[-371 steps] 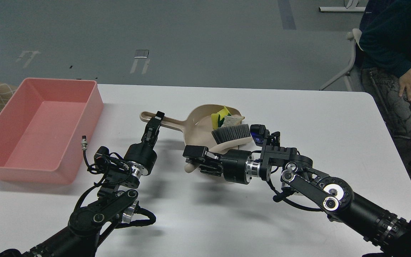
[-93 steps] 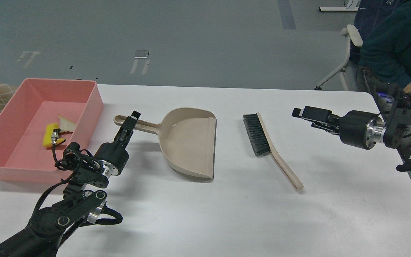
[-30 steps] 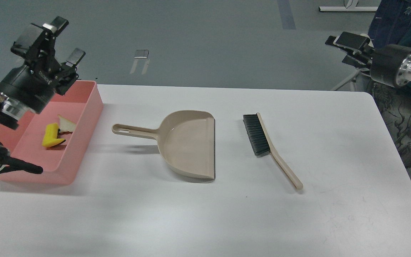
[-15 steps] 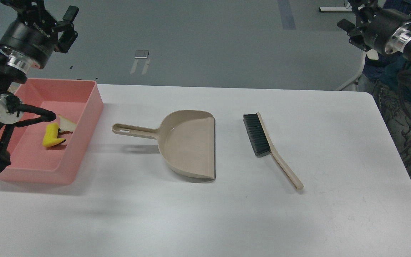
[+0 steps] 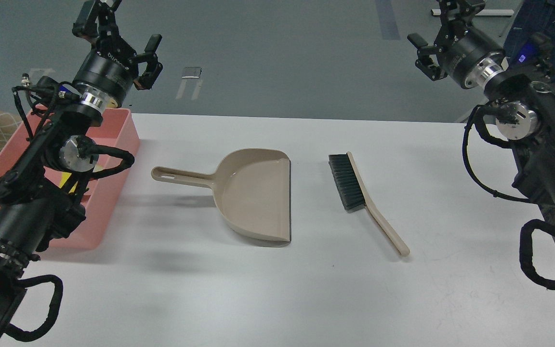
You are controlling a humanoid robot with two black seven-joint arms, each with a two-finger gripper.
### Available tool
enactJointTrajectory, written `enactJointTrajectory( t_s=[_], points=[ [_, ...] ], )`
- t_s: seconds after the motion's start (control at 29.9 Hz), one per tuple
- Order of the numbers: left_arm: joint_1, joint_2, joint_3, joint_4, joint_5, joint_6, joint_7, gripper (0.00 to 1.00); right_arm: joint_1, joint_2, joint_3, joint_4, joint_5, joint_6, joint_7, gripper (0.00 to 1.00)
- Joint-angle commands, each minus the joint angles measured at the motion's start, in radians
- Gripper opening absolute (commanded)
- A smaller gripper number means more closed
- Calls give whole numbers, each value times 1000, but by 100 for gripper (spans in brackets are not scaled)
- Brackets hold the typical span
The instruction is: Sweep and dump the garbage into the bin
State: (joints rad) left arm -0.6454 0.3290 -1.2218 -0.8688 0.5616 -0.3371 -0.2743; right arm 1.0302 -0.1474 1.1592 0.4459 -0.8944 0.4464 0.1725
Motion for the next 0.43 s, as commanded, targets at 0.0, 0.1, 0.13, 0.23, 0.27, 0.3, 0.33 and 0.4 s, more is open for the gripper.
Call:
enactJointTrajectory(
  t_s=[0.0,0.1,0.13,0.23,0.27,0.3,0.33,0.4],
  points=[
    [3,-2,1,7,-5,0,0,98,-8,11,0,-3,43,-34,2,96],
    [3,-13,1,10,-5,10,-3,98,-28,26,0,-1,84,-67,2,96],
    [3,-19,1,10,-5,16,-3,98,-36,31,0,-1,91,-77,1,96],
    [3,-30,1,10,-5,18,-6,98,-55,51,0,2,92,-81,2,96],
    [3,-31,1,10,-5,18,-6,98,-56,54,0,4,92,-83,2,96],
    [4,-36,1,10,-5,18,-6,98,-56,57,2,4,92,-83,2,96],
    [4,-36,1,10,-5,18,-6,98,-58,57,2,4,94,-83,2,96],
    [6,-38,1,10,-5,18,-6,98,-58,63,2,4,107,-83,2,96]
  ],
)
